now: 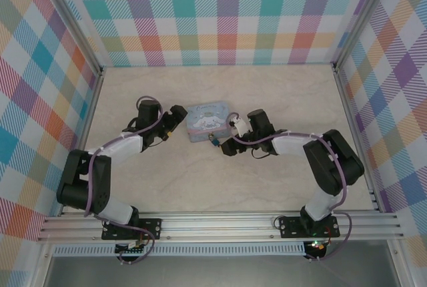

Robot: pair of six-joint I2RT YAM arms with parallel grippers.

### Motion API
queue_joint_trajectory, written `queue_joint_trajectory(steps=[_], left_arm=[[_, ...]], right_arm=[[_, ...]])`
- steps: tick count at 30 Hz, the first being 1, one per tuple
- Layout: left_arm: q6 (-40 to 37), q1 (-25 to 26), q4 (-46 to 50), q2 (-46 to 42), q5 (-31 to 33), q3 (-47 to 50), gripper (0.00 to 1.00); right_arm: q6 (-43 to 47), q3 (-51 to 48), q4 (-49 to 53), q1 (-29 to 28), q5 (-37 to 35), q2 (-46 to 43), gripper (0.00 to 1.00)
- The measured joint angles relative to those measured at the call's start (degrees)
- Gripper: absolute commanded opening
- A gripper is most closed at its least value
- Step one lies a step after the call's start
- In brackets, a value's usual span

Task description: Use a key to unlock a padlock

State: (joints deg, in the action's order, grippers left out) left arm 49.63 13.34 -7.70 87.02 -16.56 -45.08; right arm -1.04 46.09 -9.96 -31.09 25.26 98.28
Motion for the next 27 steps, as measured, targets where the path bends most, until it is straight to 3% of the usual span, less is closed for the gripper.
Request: queue_joint_trajectory(steps=[16,27], left_arm=[[0.9,0.0,-5.5,9.6,-5.4,-1.7,0.99],[1.8,0.0,-6.1,11.2,-5.5,-1.7,0.99]], right_arm=[[2.7,6.3,-3.8,-3.3,-0.8,9.4,0.60],[3.3,6.4,-5.1,-3.5,-0.8,10.8,0.42]])
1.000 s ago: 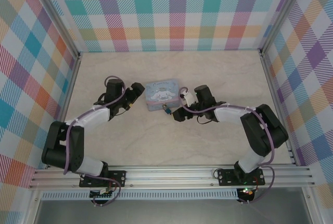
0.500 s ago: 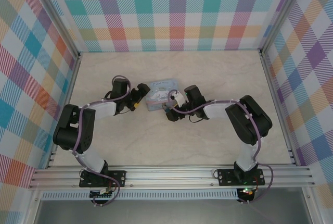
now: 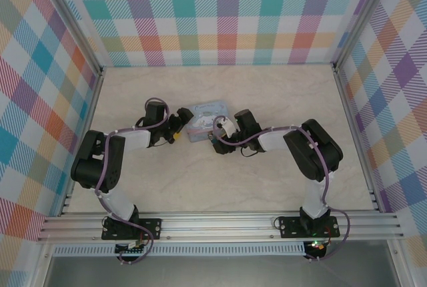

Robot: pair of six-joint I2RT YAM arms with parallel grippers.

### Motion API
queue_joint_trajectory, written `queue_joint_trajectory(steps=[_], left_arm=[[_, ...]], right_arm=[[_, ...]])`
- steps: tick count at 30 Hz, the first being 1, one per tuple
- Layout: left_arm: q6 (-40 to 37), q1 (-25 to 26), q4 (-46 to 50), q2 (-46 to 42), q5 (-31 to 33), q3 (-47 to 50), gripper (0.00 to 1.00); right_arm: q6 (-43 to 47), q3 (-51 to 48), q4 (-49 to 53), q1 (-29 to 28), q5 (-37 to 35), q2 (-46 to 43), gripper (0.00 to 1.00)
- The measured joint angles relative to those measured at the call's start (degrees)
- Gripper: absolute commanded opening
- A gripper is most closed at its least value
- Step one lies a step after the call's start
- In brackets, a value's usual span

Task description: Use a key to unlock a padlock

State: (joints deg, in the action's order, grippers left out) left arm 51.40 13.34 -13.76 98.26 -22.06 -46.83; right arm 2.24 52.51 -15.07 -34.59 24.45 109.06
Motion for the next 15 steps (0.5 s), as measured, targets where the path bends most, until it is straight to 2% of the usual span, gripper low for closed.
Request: queue_joint_trajectory(steps=[4,10,15], left_arm=[[0.0,0.0,-0.2,0.1,0.0,0.0,1.00],[0.3,0.0,-0.4,0.1,0.0,0.0,1.00],[0.6,0.1,-1.5,0.0,0.1,0.5,1.00]], right_arm=[[0.0,0.0,-0.9,0.0,0.0,0.0,0.35],[-0.4,0.0,-2.5,0.0,-0.9,0.0,0.20],[0.0,-0.4,-2.9,0.0,-3.1,0.0,0.17]])
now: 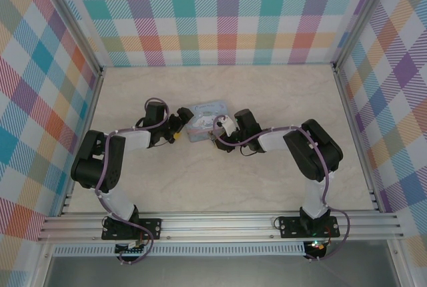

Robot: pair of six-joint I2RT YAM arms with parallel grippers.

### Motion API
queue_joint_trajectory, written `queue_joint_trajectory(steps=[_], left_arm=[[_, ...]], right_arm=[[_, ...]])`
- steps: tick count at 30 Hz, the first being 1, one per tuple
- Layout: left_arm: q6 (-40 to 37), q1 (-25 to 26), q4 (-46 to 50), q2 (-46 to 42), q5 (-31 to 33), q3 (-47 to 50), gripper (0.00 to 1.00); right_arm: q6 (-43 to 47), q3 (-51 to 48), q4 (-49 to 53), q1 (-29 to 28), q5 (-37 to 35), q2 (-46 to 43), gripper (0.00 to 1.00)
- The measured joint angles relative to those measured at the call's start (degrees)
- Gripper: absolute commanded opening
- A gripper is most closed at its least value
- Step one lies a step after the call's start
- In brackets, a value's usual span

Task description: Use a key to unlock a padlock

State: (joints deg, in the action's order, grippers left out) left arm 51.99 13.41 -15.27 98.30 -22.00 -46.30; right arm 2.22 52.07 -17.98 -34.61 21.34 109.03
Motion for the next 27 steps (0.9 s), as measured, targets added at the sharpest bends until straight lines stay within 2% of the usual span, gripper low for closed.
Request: queue_joint_trajectory(steps=[8,16,20,23,27], left_arm=[[0.9,0.7,0.0,-2.3,0.7,1.7,1.00],[0.2,3.3,3.4,-16.2,6.4,3.8,1.00],[-1.5,6.8,5.7,-21.9,9.5,2.6,1.00],[-1.9,9.5,6.4,-22.0,10.1,0.3,1.00],[-1.8,12.2,5.9,-17.8,10.0,-3.7,1.00]], right_arm=[[0.2,-1.7,-0.8,-0.8,-5.1,-1.8,0.11],[0.2,-4.5,-0.9,-0.9,-10.6,-4.8,0.06],[-1.0,-4.8,0.6,-0.9,-14.6,-6.0,0.02],[-2.9,-5.0,1.9,-0.9,-17.4,-6.7,0.01],[-5.0,-5.6,2.6,-0.9,-20.4,-7.6,0.01]])
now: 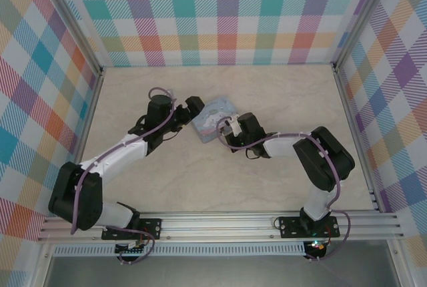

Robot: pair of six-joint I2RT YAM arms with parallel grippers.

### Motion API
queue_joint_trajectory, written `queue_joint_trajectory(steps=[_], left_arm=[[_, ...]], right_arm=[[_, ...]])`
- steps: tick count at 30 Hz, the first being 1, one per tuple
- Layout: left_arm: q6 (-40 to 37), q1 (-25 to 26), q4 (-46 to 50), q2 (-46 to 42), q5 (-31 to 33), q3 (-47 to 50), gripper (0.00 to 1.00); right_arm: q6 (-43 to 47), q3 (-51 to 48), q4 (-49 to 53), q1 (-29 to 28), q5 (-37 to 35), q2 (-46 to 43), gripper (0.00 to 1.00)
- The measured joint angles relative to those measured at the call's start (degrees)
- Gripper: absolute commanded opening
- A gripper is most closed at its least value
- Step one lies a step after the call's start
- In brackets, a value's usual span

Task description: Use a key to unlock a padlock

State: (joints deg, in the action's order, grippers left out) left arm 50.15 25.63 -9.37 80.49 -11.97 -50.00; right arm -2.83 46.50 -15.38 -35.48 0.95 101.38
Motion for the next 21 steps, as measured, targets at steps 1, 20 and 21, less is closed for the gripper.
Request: queue_joint_trajectory(steps=[1,20,21], left_arm=[[0.1,0.7,0.0,1.6,-0.2,-1.1,1.00],[1.9,6.5,-2.2,17.6,-1.6,-9.8,1.00],[2.4,6.6,-3.2,17.6,-1.6,-9.2,1.00]], right_arm=[[-0.3,-0.1,0.0,0.0,-0.4,-0.1,0.01],[-10.9,-0.5,0.2,0.3,0.1,-0.5,0.00],[-11.6,-0.5,0.5,0.3,0.0,-0.5,0.00]])
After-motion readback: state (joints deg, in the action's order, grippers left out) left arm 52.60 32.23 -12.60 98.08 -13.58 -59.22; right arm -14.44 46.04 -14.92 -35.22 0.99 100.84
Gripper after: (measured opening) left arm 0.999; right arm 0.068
